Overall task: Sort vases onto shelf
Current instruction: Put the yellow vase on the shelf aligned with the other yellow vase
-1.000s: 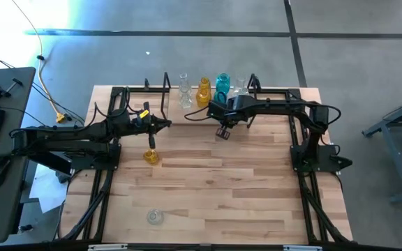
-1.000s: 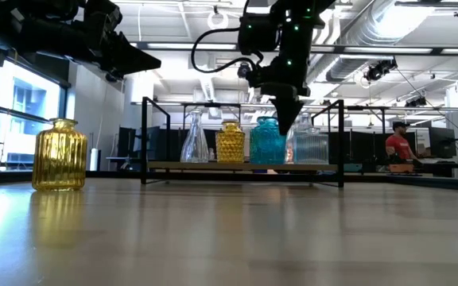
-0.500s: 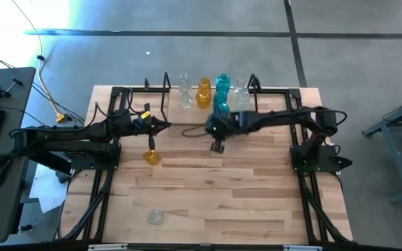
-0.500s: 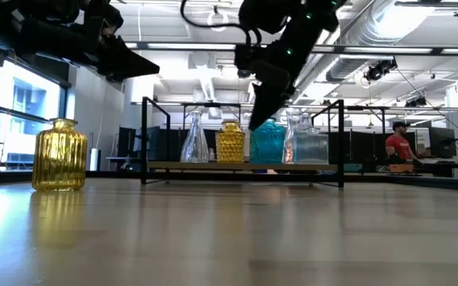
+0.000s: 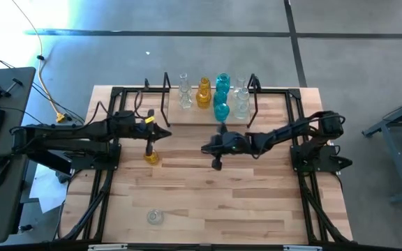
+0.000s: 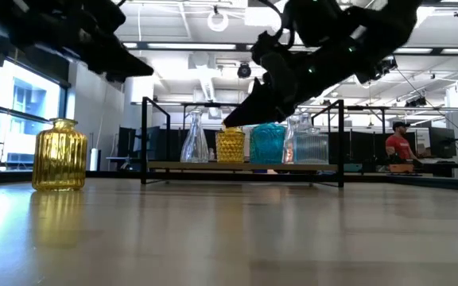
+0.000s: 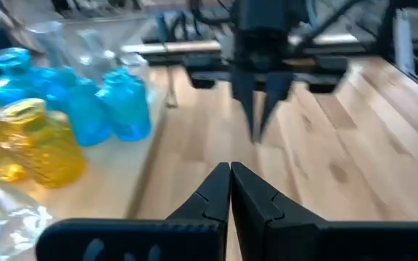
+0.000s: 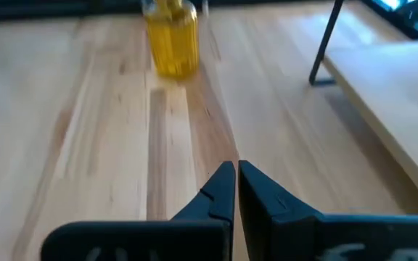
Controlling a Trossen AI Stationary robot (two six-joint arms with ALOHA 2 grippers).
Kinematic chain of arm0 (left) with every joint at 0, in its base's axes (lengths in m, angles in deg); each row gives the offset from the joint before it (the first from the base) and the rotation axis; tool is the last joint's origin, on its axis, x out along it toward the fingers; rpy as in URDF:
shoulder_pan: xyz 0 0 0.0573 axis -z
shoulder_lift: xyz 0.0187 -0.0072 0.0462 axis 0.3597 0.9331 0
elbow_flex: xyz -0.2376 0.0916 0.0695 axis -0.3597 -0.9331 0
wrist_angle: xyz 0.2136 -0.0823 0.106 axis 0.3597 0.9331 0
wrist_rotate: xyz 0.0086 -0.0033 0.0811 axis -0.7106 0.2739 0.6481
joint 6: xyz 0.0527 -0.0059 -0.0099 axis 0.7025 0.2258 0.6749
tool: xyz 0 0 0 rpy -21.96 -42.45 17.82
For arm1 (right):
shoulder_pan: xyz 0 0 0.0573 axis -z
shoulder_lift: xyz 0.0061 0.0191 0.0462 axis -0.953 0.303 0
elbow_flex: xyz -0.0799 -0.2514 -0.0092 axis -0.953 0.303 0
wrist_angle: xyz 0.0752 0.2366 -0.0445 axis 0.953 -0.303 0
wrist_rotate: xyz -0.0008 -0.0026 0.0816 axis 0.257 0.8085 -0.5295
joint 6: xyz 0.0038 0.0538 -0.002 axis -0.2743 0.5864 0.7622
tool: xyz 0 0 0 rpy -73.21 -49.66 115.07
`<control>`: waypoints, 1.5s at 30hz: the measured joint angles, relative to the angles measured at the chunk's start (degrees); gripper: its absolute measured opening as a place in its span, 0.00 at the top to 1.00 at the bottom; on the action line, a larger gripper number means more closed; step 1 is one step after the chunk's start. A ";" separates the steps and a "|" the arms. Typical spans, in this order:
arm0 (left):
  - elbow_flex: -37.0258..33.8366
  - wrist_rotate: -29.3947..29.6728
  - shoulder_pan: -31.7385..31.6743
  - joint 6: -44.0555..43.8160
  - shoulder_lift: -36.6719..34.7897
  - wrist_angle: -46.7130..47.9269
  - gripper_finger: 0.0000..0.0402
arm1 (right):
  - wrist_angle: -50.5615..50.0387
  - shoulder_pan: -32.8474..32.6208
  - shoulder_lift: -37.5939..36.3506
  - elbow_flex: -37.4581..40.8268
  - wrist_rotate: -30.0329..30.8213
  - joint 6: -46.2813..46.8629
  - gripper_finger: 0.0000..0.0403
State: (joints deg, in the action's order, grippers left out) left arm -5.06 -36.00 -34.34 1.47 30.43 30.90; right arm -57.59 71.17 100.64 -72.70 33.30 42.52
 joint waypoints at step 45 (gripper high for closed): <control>25.34 18.55 24.13 -36.52 19.91 65.45 0.41 | 6.76 0.49 -0.76 4.32 -4.71 -4.89 1.00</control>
State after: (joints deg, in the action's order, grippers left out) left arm 20.27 -17.45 -10.21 -35.05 50.34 96.34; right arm -50.83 71.66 99.87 -68.38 28.59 37.64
